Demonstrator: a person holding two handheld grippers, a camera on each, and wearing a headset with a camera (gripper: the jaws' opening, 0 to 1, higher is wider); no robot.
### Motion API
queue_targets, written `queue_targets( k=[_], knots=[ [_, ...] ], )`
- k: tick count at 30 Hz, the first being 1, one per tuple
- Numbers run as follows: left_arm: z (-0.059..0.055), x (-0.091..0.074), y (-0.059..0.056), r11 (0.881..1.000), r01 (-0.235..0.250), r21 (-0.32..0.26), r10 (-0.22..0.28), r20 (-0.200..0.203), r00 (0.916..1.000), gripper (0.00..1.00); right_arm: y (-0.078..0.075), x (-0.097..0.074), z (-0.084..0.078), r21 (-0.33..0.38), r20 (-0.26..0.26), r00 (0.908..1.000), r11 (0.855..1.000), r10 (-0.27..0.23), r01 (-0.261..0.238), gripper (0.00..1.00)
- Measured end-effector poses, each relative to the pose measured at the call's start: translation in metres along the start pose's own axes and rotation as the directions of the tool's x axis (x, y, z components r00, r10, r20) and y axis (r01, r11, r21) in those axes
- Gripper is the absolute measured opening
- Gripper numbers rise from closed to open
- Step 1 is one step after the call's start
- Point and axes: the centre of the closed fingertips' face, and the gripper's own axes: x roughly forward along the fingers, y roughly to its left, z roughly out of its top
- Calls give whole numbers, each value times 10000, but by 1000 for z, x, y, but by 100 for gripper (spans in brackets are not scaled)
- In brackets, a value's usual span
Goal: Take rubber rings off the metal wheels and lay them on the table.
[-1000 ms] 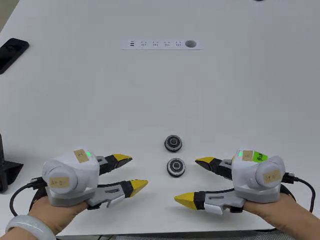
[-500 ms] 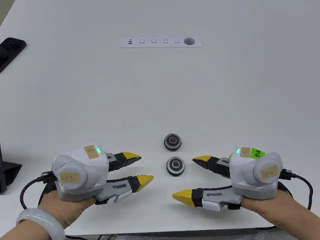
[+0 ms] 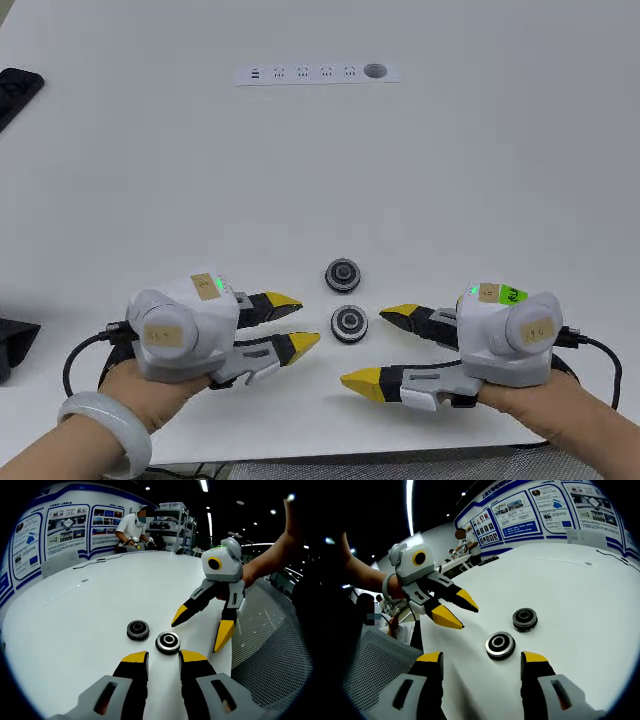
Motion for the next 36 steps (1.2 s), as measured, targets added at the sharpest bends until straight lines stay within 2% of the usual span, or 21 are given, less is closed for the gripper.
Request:
queue_targets(
  k=[18,26,36],
  knots=[
    [7,20,-4,9970,484,610,-469,-255,9986,19,0,4,3,459,288,9994,9987,215,-228,62],
    [10,30,-7,9917,731,1056,-680,-503,9964,17,-2,3,5,750,509,9984,9968,229,-267,61],
    [10,37,-8,9861,979,1340,-891,-699,9936,15,-4,3,6,991,692,9973,9946,245,-314,60]
  ],
)
